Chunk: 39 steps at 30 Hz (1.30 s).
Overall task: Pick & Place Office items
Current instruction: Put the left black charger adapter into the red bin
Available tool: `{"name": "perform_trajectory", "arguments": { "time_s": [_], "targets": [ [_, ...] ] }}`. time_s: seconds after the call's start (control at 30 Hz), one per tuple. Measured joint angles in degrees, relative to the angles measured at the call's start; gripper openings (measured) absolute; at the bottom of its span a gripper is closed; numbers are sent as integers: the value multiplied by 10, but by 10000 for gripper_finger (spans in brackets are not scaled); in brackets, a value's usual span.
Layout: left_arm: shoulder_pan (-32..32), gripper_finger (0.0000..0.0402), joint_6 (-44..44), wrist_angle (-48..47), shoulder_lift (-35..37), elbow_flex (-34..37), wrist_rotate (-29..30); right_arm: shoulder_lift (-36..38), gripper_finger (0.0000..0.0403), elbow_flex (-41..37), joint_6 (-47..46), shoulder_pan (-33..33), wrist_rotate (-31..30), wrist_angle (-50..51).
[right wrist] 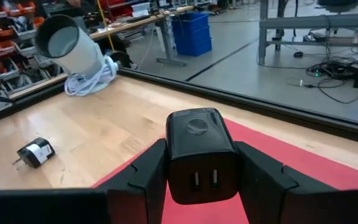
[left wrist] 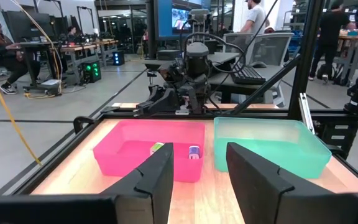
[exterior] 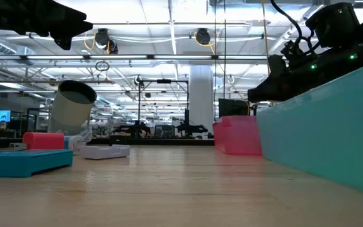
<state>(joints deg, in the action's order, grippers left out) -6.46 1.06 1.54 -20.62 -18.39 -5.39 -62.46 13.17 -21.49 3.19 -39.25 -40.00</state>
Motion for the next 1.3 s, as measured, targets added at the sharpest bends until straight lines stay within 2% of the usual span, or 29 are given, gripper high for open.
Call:
{"name": "perform_trajectory", "arguments": {
  "time_s": [0.4, 0.97, 1.3],
  "targets": [
    [0, 172, 0, 0, 0, 0, 0, 0, 146, -26, -34, 2, -15, 0],
    [0, 207, 0, 0, 0, 0, 0, 0, 146, -29, -33, 2, -15, 0],
    [0, 196, 0, 0, 0, 0, 0, 0, 146, -29, -32, 2, -15, 0]
  ]
}}
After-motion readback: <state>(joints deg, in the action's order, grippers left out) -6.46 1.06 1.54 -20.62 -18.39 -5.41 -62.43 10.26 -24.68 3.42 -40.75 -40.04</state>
